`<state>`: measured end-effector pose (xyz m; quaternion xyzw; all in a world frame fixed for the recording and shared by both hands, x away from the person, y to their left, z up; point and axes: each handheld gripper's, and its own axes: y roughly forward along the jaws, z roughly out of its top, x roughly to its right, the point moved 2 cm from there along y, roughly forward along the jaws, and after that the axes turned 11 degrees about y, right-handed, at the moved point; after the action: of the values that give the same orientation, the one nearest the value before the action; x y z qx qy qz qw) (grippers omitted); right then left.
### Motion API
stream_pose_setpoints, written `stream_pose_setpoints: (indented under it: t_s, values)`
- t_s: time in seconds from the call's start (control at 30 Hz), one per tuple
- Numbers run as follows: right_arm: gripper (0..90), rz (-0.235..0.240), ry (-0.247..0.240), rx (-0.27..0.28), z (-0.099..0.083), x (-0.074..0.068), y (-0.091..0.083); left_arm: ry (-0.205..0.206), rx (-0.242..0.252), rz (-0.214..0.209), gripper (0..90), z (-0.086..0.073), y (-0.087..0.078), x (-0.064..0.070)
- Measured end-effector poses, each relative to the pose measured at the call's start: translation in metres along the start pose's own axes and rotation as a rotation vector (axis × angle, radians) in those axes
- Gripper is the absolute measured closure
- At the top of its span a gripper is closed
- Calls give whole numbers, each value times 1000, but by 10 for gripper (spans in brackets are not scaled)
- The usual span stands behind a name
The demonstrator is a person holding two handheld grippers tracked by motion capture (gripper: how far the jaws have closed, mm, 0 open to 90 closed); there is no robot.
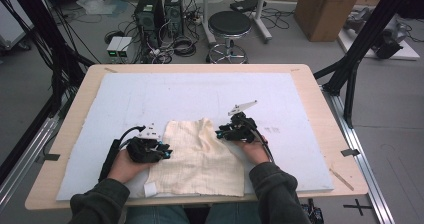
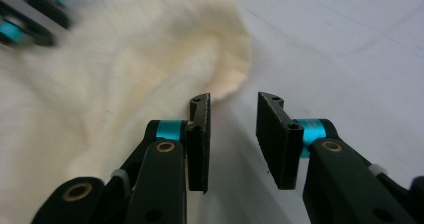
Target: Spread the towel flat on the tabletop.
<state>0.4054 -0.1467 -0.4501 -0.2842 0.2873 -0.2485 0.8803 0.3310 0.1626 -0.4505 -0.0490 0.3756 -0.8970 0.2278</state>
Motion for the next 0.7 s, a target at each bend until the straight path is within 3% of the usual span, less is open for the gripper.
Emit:
stream_pose_setpoints:
  t_s: [0.1,0.2,0.33,0.4,0.47,0.57,0.7]
  values:
    - [653,66,5,-3,0,-6,-1,-2,3,-3,717,0,0,0]
    - [636,13,-60,-63,-1,-15,5,0,-1,-1,717,0,0,0]
    - [640,5,-99,-90,-2,-27,14,-1,2,-1,717,0,0,0]
    - [679,-20,-122,-114,-2,-31,17,0,-1,-1,717,0,0,0]
    - [765,1,-126,-121,-1,-32,18,-1,3,-2,717,0,0,0]
    - [792,-8,-144,-110,0,-34,12,0,1,-1,717,0,0,0]
    - [792,-46,-120,-70,4,-25,-12,-3,3,-4,718,0,0,0]
